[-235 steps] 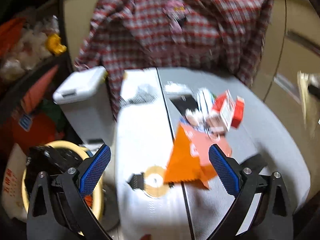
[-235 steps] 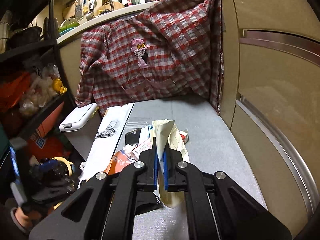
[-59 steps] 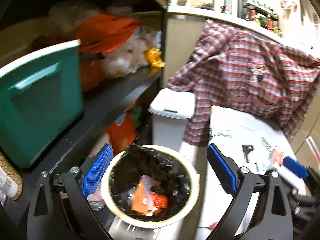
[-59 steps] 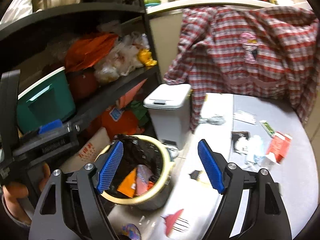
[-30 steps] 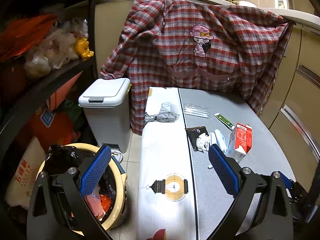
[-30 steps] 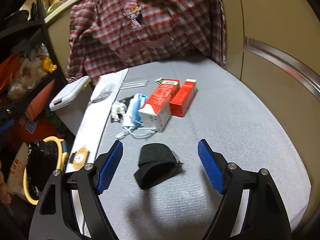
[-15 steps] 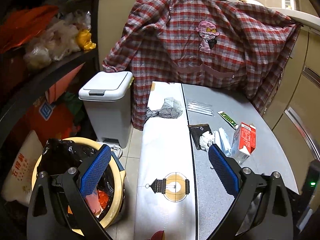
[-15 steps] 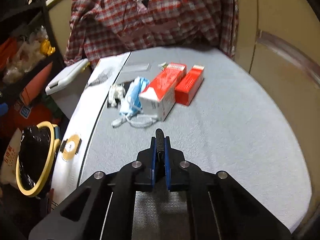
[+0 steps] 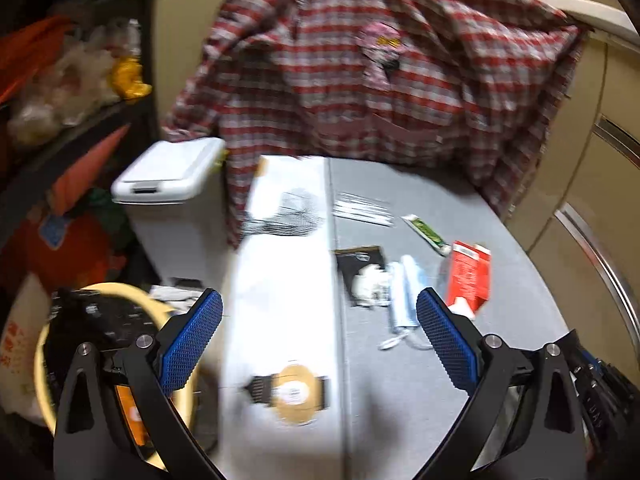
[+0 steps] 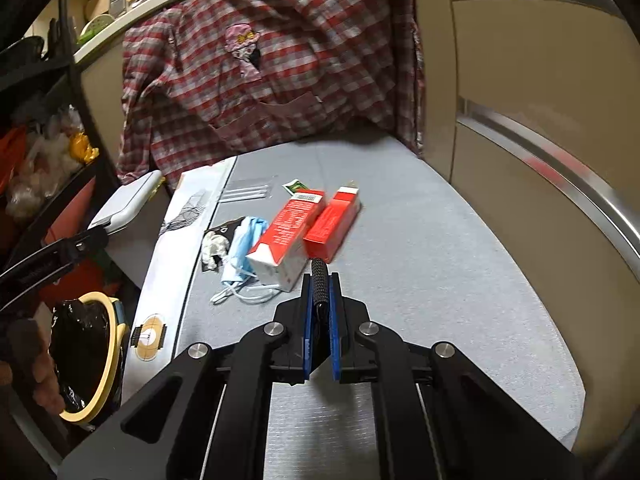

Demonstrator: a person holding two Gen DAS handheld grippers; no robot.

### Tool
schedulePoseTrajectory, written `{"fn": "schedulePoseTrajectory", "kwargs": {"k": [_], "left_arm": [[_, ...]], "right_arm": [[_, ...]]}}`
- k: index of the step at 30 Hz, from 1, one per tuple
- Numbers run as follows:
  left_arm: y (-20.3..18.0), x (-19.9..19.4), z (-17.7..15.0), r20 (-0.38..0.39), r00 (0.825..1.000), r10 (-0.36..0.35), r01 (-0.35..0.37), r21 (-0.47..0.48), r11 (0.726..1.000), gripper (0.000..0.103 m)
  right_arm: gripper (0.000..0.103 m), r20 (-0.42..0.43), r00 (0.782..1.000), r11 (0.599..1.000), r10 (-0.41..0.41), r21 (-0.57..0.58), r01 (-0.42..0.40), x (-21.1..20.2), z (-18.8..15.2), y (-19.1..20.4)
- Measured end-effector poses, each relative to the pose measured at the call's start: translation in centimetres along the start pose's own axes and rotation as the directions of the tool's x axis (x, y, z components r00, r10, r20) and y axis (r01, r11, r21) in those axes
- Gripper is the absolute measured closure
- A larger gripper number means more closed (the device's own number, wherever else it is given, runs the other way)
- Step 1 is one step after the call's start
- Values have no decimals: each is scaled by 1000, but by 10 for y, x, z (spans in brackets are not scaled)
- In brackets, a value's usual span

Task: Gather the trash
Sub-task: 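Grasp the blue face mask with the left gripper while the right gripper holds the black strip, then carry the mask and strip over the bin and open both grippers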

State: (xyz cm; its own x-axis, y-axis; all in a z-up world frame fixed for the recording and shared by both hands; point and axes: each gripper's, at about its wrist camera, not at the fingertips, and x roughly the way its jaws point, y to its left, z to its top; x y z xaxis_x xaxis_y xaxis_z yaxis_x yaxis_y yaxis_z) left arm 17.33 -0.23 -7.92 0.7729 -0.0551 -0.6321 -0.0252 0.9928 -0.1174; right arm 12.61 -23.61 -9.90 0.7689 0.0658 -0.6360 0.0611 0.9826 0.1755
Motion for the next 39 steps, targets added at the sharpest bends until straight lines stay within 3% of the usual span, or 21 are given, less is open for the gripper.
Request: {"fn": "schedulePoseTrajectory", "kwargs": {"k": [7, 9, 16, 19, 21, 28, 39], "left_arm": [[-46, 56, 0, -85, 990, -116, 122, 69, 990, 32], [-54, 73, -2, -113, 986, -122, 131, 75, 989, 41], [-69, 113, -10, -209, 968, -138, 159, 86, 983, 52], [-72, 121, -13, -247, 957, -150, 177, 90, 980, 68], [-72, 123, -14, -260, 952, -160, 190, 96, 977, 96], [-64, 96, -7, -234, 951, -205, 230, 88, 969, 100], [-27, 3, 11, -116, 976, -186, 195, 78, 978, 101]], "right_arm": [[95, -7, 1000, 1000, 9, 30, -9, 4, 5, -7], [95, -2, 1000, 1000, 8, 17, -8, 4, 5, -6], [95, -32, 999, 1000, 9, 31, -8, 13, 2, -9], [95, -46, 999, 999, 14, 49, -12, 16, 2, -13], [95, -45, 999, 999, 10, 50, -8, 17, 2, -13], [95, -25, 1000, 999, 4, 42, -3, 13, 4, -11], [95, 39, 999, 1000, 1, 30, -3, -6, 9, -6]]}}
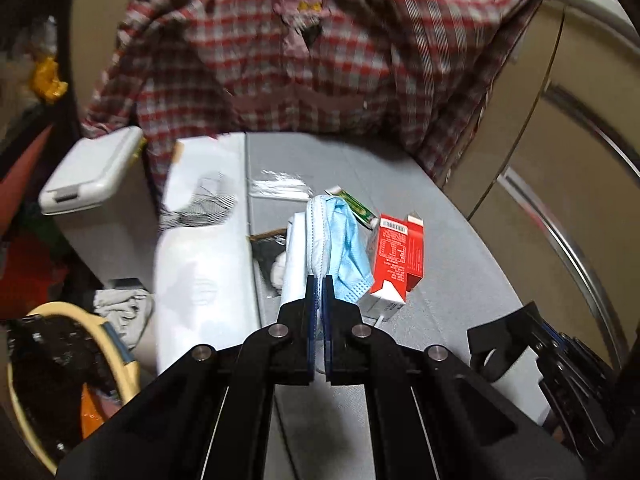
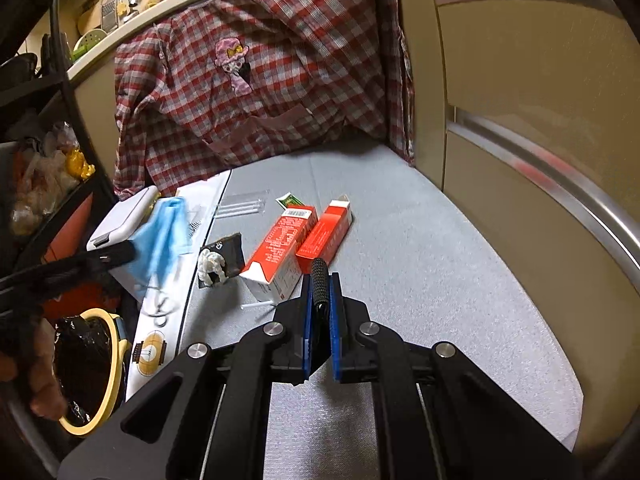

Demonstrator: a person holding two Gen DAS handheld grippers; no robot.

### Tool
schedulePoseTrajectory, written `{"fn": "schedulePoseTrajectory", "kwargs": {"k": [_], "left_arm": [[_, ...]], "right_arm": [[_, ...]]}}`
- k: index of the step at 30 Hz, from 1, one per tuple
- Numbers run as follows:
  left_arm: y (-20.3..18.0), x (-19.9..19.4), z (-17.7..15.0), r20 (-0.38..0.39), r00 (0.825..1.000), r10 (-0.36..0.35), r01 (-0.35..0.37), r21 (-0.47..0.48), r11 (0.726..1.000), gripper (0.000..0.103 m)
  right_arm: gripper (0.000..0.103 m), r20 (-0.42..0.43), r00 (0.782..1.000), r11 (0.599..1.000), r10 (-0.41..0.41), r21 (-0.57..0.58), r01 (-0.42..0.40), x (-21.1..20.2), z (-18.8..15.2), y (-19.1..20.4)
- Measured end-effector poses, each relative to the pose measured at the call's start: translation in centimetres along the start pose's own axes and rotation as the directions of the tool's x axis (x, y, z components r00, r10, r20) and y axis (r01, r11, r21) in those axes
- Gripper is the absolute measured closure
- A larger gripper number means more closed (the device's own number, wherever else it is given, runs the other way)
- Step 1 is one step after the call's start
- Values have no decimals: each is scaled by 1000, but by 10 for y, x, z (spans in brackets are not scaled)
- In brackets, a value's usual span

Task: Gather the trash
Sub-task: 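Carry the mask and strip over the bin and open both grippers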

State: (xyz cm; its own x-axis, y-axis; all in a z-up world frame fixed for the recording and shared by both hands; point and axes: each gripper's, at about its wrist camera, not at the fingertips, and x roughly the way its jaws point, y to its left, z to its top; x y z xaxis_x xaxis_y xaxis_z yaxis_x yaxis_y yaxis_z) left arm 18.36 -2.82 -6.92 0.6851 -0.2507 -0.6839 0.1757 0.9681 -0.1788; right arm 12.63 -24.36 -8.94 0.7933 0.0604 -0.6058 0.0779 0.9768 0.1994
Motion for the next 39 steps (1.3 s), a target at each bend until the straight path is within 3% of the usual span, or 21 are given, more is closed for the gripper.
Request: {"fn": "schedulePoseTrajectory", "kwargs": {"k": [8, 20, 39], "left_arm": [[25, -58, -11, 61, 993, 100, -100, -2, 995, 101], [69, -127, -30, 110, 962, 249, -243, -62, 968, 101], [166, -177, -68, 81, 895, 439, -414, -221, 883, 101]], "right_arm": [[95, 40, 998, 998, 58, -33, -57, -25, 5, 20], [95, 27, 971, 961, 237, -152, -231, -58, 8, 107], [95, -97, 896, 829, 434, -348, -439, -63, -19, 253]]}}
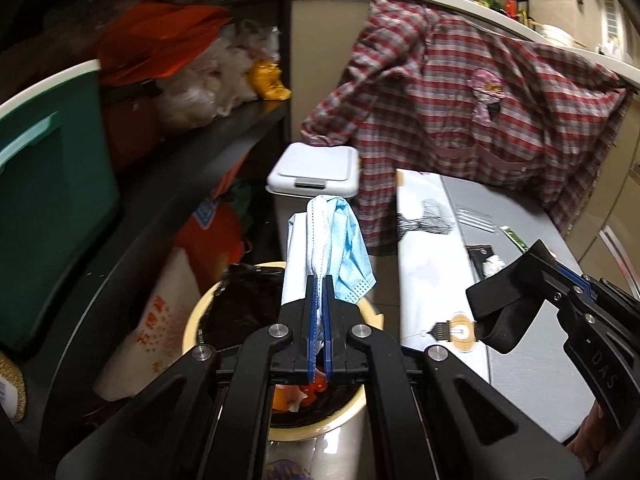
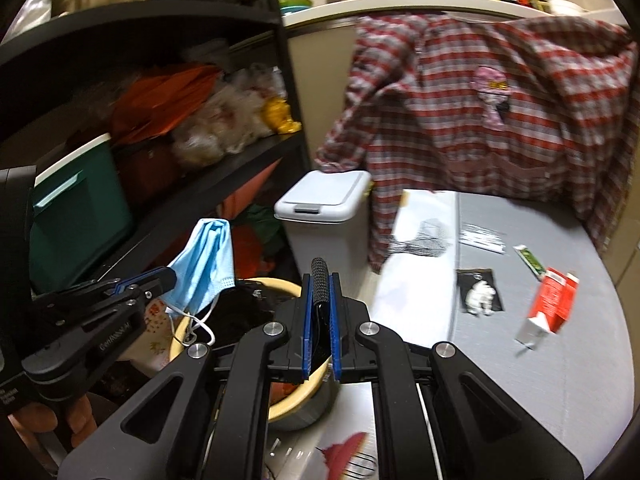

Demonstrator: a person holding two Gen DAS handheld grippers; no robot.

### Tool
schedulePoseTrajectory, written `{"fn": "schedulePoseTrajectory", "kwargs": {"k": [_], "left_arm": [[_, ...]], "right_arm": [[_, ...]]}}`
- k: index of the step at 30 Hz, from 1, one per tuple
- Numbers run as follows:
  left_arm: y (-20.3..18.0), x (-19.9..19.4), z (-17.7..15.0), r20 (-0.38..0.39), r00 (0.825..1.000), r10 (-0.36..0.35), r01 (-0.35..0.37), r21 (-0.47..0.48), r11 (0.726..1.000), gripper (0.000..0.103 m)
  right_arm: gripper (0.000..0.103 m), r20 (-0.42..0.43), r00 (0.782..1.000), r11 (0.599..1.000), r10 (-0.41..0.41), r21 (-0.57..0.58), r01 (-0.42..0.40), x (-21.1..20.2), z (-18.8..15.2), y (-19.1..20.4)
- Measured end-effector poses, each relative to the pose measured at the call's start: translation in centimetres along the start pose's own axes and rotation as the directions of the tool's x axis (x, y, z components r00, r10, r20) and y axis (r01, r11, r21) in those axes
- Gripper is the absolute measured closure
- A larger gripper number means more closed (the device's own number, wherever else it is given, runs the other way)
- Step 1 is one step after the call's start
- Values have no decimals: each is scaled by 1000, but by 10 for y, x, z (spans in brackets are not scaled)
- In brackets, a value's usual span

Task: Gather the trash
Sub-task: 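Carry the mask and strip over the bin and open both grippers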

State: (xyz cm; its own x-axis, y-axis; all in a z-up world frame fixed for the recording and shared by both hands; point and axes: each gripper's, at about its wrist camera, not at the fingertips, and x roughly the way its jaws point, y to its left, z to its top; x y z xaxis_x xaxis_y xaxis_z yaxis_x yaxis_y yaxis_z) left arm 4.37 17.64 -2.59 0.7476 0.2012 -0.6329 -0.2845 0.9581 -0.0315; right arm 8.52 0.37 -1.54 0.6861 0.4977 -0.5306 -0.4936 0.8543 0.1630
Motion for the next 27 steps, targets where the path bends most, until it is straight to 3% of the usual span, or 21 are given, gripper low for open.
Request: {"fn": "schedulePoseTrajectory", "kwargs": {"k": [14, 27], "left_arm": [[42, 12, -9, -22, 998, 65, -66, -41, 997, 101], [68, 40, -17, -83, 993, 89, -95, -64, 993, 101]], "right_arm": [[95, -66, 995, 995, 70, -72, -75, 52, -2, 54], [95, -123, 988, 992, 89, -81, -100, 95, -9, 72]]}}
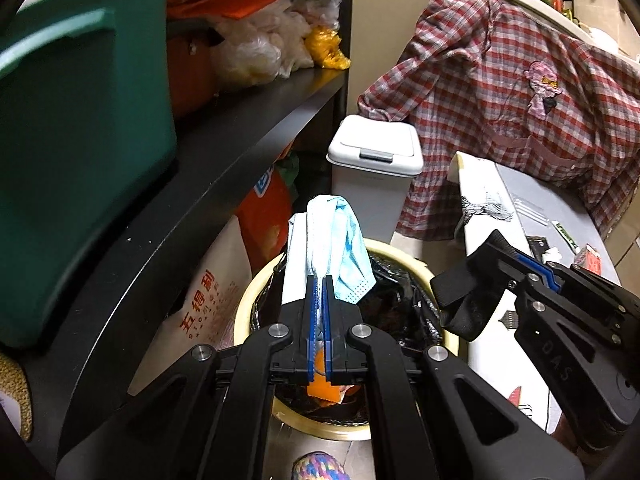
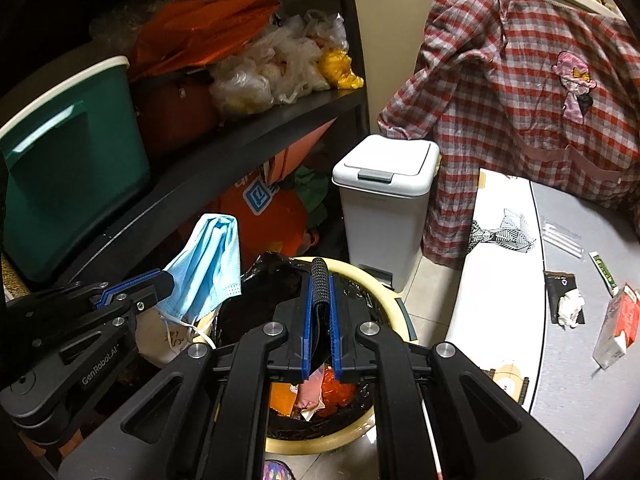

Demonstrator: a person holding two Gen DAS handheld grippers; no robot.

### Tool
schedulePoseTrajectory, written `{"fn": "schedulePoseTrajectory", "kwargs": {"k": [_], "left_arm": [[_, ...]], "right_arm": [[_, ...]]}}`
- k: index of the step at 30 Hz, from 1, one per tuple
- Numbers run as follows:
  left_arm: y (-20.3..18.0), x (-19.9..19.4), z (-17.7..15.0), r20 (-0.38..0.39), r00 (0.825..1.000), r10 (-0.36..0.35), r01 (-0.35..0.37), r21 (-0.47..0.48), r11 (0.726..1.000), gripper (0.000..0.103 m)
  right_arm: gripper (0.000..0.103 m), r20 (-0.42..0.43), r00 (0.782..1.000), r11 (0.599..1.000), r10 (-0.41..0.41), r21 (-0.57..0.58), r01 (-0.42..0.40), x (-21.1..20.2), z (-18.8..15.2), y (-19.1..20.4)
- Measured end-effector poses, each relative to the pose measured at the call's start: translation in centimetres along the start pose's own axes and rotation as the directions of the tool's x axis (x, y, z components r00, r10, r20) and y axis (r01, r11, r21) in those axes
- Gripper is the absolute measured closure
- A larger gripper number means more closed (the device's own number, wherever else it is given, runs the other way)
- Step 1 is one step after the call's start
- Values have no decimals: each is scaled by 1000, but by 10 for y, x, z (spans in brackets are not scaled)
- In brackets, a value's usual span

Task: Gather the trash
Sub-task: 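Carry the mask and strip over the bin and open both grippers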

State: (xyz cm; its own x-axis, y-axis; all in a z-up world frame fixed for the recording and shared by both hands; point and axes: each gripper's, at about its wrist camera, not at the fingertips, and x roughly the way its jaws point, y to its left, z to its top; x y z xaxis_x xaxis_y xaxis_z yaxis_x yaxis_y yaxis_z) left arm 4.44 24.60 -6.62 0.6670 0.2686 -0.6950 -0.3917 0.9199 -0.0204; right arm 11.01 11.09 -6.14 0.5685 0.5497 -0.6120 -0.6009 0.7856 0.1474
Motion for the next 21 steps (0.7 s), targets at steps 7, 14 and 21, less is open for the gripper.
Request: {"fn": "schedulePoseTrajectory", "kwargs": {"k": [7, 14, 21], "left_arm": [[4, 24, 0, -48, 999, 26, -27, -8, 1000, 100], [11, 28, 3, -32, 993, 116, -117, -44, 992, 15], [10, 33, 5, -56, 988, 142, -143, -23, 989, 14]], "right_arm": [[95, -22, 1000, 1000, -3, 6, 3, 19, 1, 0], [55, -32, 999, 999, -20, 27, 20, 31, -1, -2], [46, -34, 998, 997, -49, 60, 51, 32, -2, -12]]}}
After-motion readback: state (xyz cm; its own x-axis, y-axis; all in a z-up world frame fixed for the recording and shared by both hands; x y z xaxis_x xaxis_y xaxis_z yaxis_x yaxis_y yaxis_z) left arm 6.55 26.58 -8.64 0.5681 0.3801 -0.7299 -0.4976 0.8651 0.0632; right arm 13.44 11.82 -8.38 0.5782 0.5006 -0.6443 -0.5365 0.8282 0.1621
